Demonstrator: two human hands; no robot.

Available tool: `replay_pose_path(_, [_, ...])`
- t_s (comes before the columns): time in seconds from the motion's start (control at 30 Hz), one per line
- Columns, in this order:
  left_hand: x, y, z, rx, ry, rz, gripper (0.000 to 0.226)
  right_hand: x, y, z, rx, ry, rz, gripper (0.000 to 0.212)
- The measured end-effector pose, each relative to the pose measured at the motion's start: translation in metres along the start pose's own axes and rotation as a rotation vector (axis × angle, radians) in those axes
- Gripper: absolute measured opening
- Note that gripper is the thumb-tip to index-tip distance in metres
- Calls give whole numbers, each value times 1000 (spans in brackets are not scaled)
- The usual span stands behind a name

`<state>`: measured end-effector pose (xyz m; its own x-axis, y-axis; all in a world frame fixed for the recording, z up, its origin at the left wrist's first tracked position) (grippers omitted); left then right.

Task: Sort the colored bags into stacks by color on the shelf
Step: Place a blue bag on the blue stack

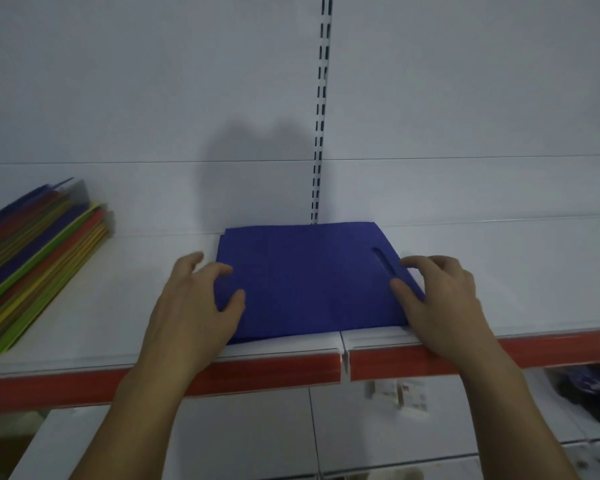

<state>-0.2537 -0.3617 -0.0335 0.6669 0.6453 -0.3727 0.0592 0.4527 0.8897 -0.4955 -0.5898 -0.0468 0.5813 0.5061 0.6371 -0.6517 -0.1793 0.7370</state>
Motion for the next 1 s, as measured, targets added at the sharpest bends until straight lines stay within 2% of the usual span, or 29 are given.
replay_pose_path(0.23, [27,107,-9,-321,-35,138,48,113,-29,4,79,274,91,46])
replay_pose_path(0.33, [58,153,-23,-390,-51,176,46,181,-60,-7,165,401,172,47])
replay_pose_path(0.43, [105,188,-39,-412,12,158,49,254,-93,-27,226,532,234,48])
replay_pose_path(0.57, [184,216,-50,-345,114,177,58,338,-138,-62,291,655,295,47])
replay_pose_path(0.7, [269,223,-45,-214,179,196,60,401,-176,-90,330,689,336,51])
replay_pose_path(0.87, [359,209,-29,-47,215,245,53,441,-207,-101,239,561,320,44])
replay_pose_path(1.0, [369,190,-16,62,143,219,51,448,-214,-112,175,483,220,46])
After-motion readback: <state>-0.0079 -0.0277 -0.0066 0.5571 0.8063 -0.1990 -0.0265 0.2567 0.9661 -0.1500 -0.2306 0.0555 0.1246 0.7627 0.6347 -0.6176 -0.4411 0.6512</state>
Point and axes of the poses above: each hand's wrist, its own z-axis towards the middle knuckle, its own y-axis out of the back of the hand, x = y × z, the point moved 10 cm from there along z, towards the middle knuckle, and after that the axes turned 9 degrees about z, right-handed, at the moved point
